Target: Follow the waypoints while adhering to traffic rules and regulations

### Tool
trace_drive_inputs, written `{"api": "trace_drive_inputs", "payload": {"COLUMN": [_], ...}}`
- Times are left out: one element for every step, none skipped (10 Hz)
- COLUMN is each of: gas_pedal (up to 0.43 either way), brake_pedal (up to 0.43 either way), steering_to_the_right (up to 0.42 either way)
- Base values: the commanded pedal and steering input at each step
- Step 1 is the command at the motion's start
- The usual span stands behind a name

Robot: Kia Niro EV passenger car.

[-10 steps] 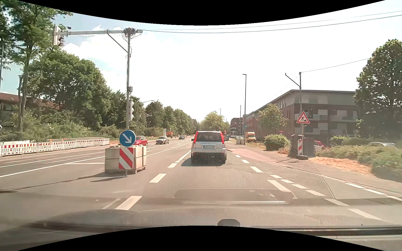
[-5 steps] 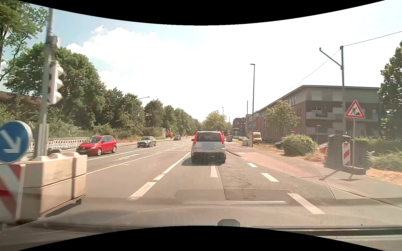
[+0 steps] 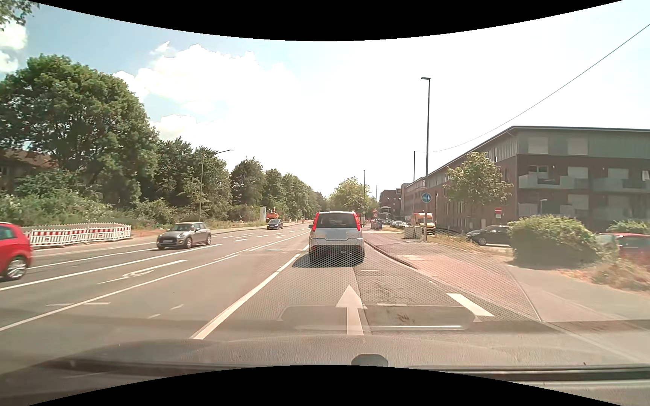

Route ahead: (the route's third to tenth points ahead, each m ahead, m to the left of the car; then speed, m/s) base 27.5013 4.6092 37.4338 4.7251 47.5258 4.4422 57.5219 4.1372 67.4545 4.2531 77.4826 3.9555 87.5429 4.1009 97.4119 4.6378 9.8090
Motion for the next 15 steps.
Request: {"api": "trace_drive_inputs", "payload": {"gas_pedal": [0.15,0.15,0.15,0.15,0.15,0.15,0.15,0.067,0.0,0.0,0.0,0.0,0.0,0.0,0.0], "brake_pedal": [0.018,0.018,0.018,0.018,0.018,0.018,0.018,0.018,0.018,0.018,0.018,0.018,0.018,0.018,0.018], "steering_to_the_right": [-0.006,-0.006,-0.005,-0.005,-0.006,-0.006,-0.006,-0.006,-0.007,-0.007,-0.009,-0.008,-0.007,-0.004,-0.004]}}
